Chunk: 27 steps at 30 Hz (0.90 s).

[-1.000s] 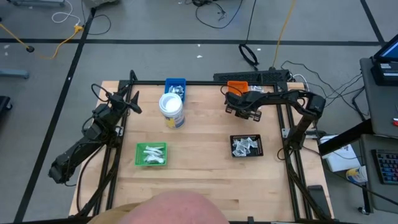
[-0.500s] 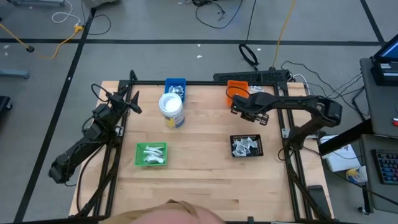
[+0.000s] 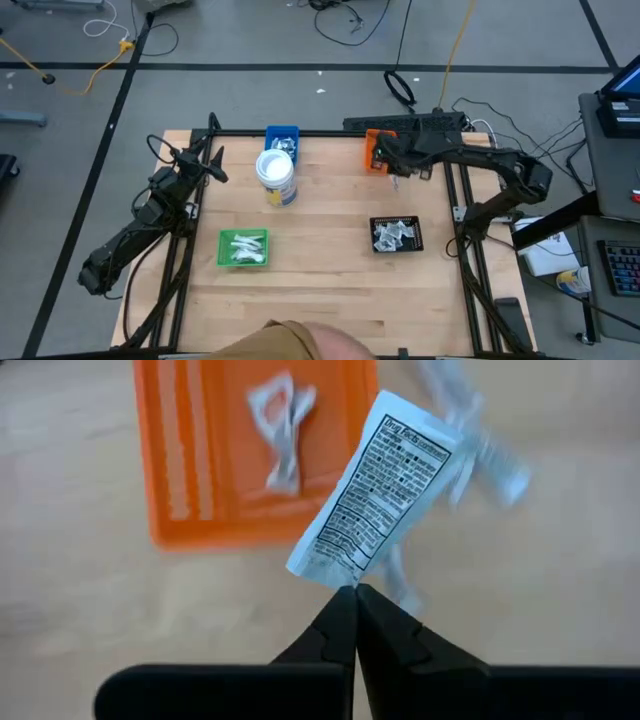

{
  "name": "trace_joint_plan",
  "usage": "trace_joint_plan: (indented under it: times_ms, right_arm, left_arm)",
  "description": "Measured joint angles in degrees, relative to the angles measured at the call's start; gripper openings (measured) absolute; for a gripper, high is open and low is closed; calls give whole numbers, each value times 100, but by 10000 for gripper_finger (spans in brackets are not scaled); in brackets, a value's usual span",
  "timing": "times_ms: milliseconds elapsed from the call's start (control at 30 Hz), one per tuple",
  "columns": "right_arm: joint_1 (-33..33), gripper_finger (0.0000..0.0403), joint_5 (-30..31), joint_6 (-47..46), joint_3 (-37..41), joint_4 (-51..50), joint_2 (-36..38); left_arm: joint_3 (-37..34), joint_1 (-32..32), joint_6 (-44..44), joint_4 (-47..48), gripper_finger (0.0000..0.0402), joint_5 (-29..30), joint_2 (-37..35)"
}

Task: Pick & Place First Aid Supplies
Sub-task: Put the orange ointment pack into the orange bin

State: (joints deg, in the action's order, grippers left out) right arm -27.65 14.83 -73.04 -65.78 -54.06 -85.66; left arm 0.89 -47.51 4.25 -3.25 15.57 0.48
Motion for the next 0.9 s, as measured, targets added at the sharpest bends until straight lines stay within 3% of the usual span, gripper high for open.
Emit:
trace_joint_plan:
  times_ms: [200,367,667,900]
  right_arm:
    - [-671,0,-301,1562,-654,-43,-524]
    - [-1059,0,-737,2337,-1294,-308,-1088]
    - [-1403,0,-1220,3087,-1746,-361,-1917]
    - [-1434,1,-1282,3603,-1746,-405,-2035]
  left_arm:
    - [0,0,0,-1,281,1,0]
    - [0,2,-2,0,274,0,1]
    - [-2,0,0,-2,274,0,0]
    - [-2,2,0,-2,274,0,1]
